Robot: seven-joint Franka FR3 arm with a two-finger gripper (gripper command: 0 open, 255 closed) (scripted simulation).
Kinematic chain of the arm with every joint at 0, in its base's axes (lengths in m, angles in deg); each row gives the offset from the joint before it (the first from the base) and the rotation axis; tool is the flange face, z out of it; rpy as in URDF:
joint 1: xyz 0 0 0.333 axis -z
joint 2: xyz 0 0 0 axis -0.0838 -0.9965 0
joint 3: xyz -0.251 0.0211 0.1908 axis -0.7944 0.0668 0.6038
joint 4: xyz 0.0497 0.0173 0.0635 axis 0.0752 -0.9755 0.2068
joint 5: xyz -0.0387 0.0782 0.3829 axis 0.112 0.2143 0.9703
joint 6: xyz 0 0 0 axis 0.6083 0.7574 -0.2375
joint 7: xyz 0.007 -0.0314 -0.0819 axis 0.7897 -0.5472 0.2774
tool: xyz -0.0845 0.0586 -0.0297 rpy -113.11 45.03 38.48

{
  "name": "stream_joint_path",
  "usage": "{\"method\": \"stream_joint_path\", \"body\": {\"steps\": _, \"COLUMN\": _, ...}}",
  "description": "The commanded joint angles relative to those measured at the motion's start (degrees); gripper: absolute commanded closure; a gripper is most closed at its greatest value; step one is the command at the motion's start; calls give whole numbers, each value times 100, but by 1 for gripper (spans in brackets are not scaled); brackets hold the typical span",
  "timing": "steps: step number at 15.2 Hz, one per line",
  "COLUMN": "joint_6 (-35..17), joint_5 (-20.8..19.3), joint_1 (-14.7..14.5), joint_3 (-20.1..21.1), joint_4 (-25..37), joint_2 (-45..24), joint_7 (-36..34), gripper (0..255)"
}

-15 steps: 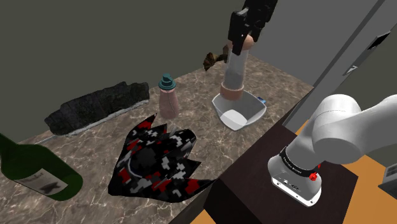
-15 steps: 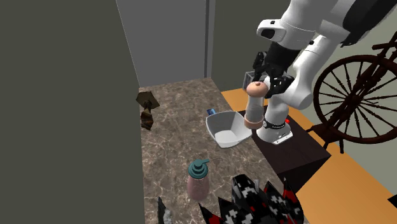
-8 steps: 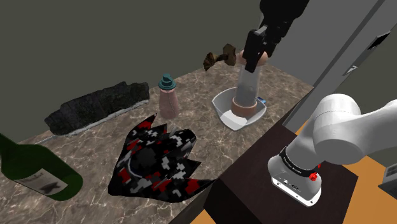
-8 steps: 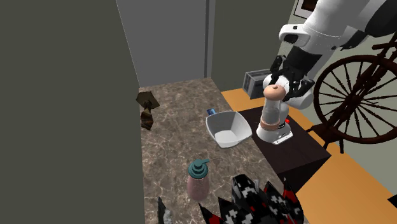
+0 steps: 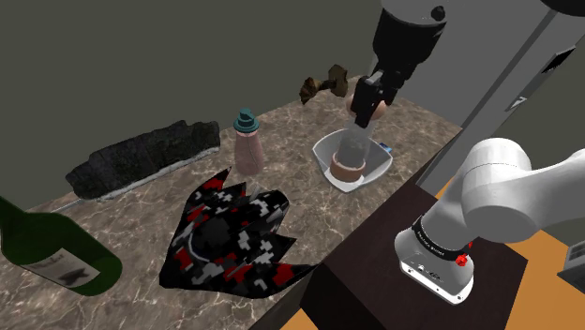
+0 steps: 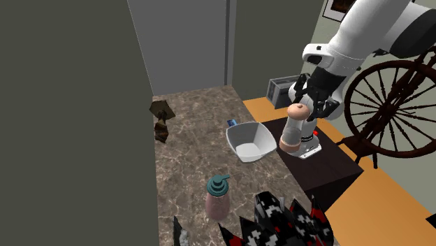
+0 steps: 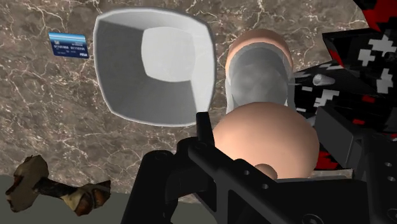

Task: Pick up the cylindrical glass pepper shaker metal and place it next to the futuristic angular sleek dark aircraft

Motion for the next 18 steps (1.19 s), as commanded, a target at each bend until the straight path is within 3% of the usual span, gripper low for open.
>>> {"method": "stream_joint_path", "body": {"steps": 1, "joint_6": -146, "joint_5": 20, "joint_1": -20, "joint_3": 10, "joint_4": -206, "joint_2": 63, "joint_7": -9, "gripper": 255}}
{"method": "stream_joint_path", "body": {"steps": 18, "joint_6": -1311, "joint_5": 245, "joint_1": -180, "joint_3": 226, "joint_4": -1637, "joint_2": 312, "joint_7": -165, "gripper": 255}}
